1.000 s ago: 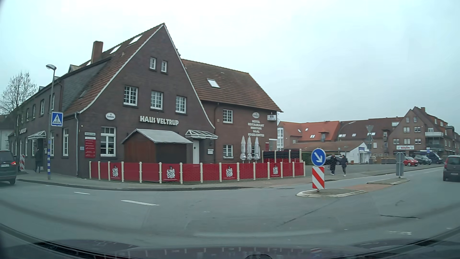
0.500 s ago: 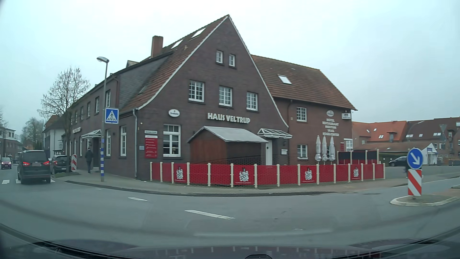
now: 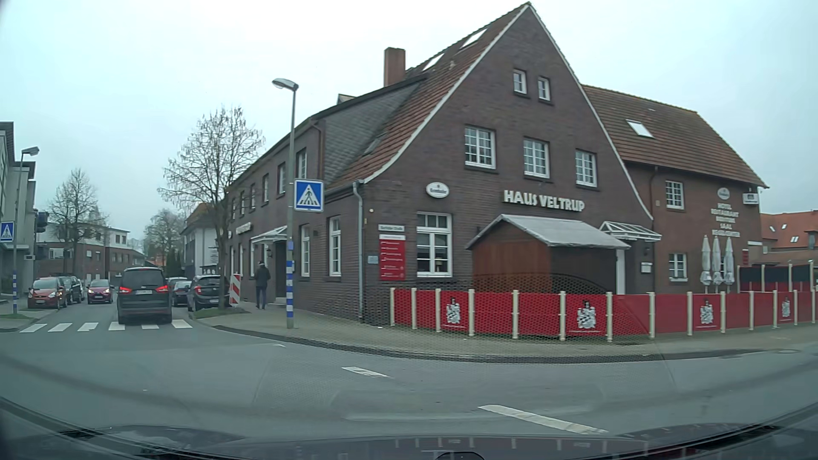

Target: Follow the waypoints while adhering to traffic rules and regulations

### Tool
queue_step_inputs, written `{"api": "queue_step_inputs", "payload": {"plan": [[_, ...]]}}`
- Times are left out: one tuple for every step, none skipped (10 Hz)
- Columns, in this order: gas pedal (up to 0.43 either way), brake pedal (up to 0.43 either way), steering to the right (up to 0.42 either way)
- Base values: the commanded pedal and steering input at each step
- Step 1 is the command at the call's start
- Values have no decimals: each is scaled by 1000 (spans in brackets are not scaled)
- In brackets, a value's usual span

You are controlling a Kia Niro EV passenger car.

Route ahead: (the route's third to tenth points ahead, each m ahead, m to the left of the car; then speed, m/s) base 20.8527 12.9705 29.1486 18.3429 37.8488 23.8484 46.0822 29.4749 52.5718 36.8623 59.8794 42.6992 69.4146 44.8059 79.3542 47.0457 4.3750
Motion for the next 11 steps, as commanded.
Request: {"api": "queue_step_inputs", "payload": {"plan": [[240, 0, -470], [228, 0, -455], [220, 0, -438], [220, 0, -417], [220, 0, -395], [209, 0, -365], [197, 0, -337], [197, 0, -309], [197, 0, -273], [197, 0, -243], [197, 0, -216]]}}
